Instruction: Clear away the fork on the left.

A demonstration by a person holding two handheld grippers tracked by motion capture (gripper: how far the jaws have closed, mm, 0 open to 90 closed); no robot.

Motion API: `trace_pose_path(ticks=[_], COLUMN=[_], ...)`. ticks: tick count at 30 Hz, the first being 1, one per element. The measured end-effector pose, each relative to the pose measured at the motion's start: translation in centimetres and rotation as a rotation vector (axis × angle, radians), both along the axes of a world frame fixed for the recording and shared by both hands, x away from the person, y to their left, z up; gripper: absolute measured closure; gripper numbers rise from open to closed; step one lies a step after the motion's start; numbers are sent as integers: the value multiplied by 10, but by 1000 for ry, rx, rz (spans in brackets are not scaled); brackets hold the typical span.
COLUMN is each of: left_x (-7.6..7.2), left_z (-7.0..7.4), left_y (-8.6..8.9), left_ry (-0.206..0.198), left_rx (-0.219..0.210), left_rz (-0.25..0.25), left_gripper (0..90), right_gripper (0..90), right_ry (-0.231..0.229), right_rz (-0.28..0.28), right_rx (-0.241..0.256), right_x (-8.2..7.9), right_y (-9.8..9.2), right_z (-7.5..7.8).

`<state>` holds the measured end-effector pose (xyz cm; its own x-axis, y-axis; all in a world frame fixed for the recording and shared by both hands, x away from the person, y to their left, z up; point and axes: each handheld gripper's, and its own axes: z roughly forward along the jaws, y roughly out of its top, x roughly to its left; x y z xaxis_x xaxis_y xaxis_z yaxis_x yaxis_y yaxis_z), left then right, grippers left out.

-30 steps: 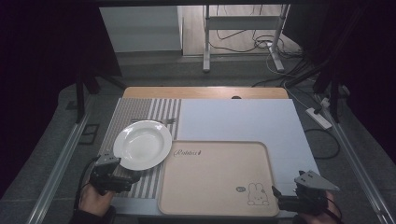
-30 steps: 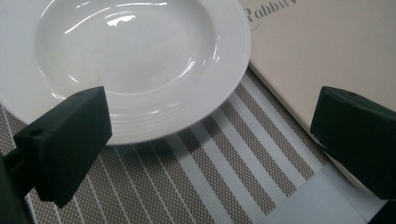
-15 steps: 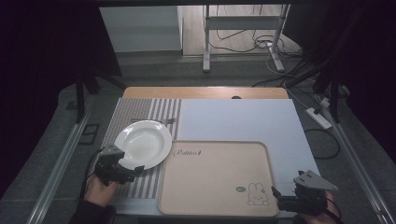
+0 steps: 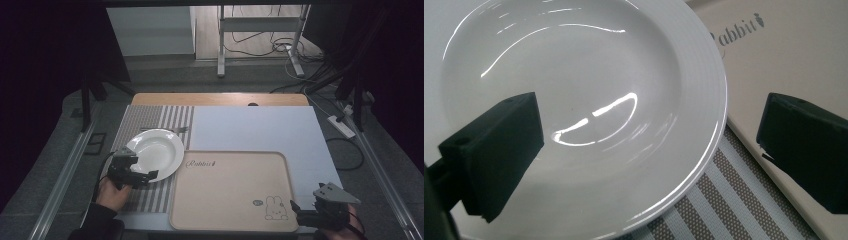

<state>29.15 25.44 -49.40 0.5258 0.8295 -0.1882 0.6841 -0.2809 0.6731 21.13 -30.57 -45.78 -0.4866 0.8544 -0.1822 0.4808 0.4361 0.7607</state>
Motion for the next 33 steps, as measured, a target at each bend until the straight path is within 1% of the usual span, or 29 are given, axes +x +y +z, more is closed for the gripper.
trace_pose_path(ticks=[1,2,5,8,10,16,23,30,33], left_x=[4,4,12,16,21,28,41,50,56], left_z=[0,0,-1,-2,-3,-4,-6,-7,-7], left_y=[0,0,-1,-1,-2,-3,-5,-6,-7], left_ry=[1,1,-1,1,3,0,-2,4,0], left_rx=[-2,-2,-6,-6,2,7,9,11,18], left_rz=[1,1,4,7,9,16,30,32,31], left_gripper=[0,0,0,0,0,0,0,0,0], right_gripper=[0,0,0,0,0,0,0,0,0], right_ry=[0,0,2,1,3,4,2,2,2], right_rz=[0,0,1,1,4,5,3,6,6], right_rx=[0,0,-2,-3,-4,-7,-13,-15,-17], right_x=[0,0,0,0,0,0,0,0,0], right_y=[0,0,0,1,1,1,1,2,2], right_z=[0,0,0,0,0,0,-1,-1,-1])
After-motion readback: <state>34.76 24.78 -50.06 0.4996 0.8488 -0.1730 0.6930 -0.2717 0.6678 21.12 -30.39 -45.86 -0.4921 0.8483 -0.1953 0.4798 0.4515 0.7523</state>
